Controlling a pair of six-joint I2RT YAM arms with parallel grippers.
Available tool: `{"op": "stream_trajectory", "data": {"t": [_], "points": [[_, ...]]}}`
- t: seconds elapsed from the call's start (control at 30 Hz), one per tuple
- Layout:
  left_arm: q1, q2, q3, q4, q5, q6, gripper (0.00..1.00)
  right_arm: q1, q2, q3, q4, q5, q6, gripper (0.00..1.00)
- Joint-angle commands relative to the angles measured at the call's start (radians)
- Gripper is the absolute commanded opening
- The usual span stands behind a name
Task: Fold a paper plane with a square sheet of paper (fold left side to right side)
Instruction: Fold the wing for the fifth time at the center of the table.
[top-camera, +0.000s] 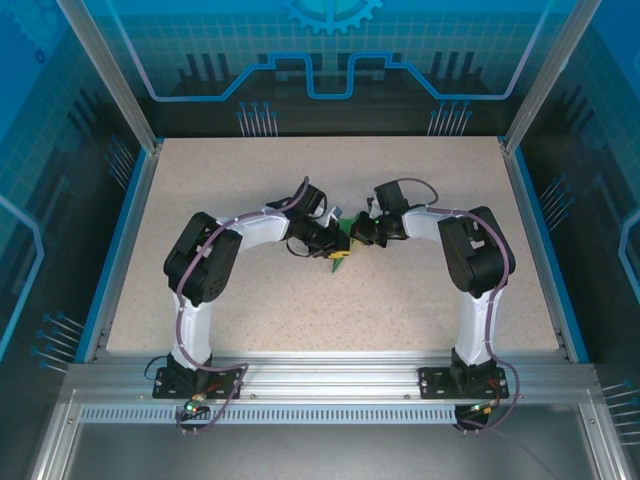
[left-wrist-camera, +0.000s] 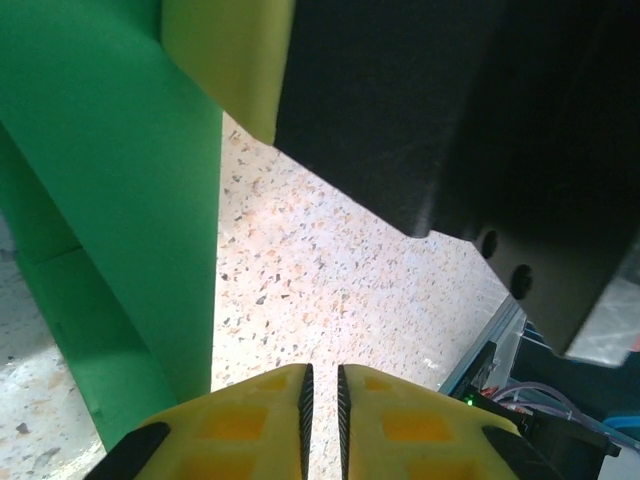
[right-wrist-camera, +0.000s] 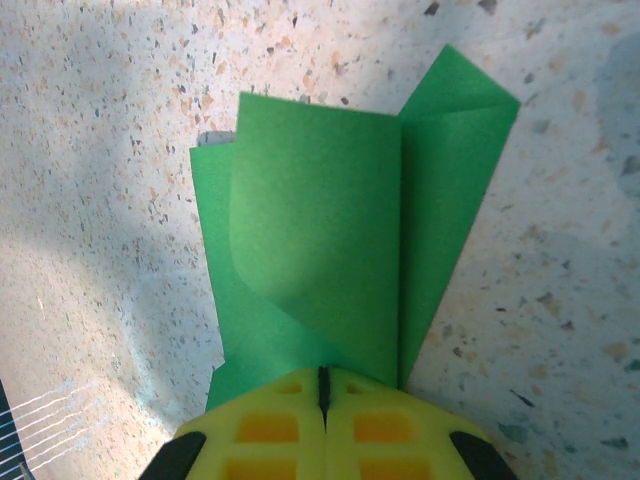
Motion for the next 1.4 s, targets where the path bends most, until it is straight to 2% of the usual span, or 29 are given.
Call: {"op": "stream_trajectory", "data": {"t": [0.0, 0.5, 1.37], "points": [[0.001, 0.007, -0.005, -0.006, -0.003, -0.025, 0.15, 0.016, 0.046, -0.012, -0.092, 0.043, -0.019, 0.01], [0.002, 0.015, -0.078, 0.010, -0.070, -0.042, 0.05, 0.019, 0.046, -0.006, -0.106, 0.053, -0.029, 0.01], [0.001, 0.052, -0.144, 0.054, -0.075, -0.067, 0.00, 0.025, 0.025, 0.004, -0.076, 0.028, -0.053, 0.01]]}}
